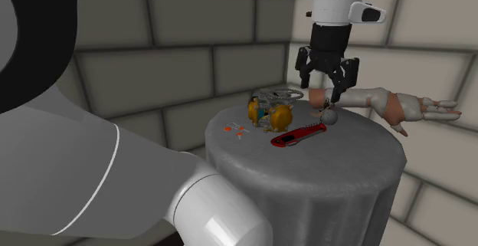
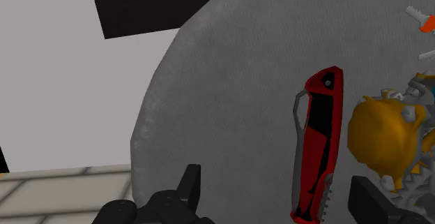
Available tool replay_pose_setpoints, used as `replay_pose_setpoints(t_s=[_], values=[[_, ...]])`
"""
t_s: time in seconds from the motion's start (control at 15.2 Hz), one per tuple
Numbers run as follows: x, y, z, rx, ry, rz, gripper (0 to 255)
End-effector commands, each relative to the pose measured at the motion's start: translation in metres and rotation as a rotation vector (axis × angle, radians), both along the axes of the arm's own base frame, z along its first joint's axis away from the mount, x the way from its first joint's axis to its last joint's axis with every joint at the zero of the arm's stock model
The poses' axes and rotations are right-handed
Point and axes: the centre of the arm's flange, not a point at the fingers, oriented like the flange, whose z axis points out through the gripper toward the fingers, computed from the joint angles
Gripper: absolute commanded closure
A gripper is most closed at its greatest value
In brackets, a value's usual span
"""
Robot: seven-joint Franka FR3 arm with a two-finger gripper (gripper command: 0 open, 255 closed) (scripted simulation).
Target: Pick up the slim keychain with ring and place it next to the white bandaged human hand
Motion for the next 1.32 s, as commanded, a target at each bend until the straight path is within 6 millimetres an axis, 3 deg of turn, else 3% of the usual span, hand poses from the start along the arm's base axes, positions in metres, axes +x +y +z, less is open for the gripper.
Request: replay_pose_setpoints(t_s=[0.0,1.25], values=[[0.0,0.0,0.0,0.0,0.0,0.0,0],[-0.036,0.233,-0.105,-0.067,0.101,-0.116,0]])
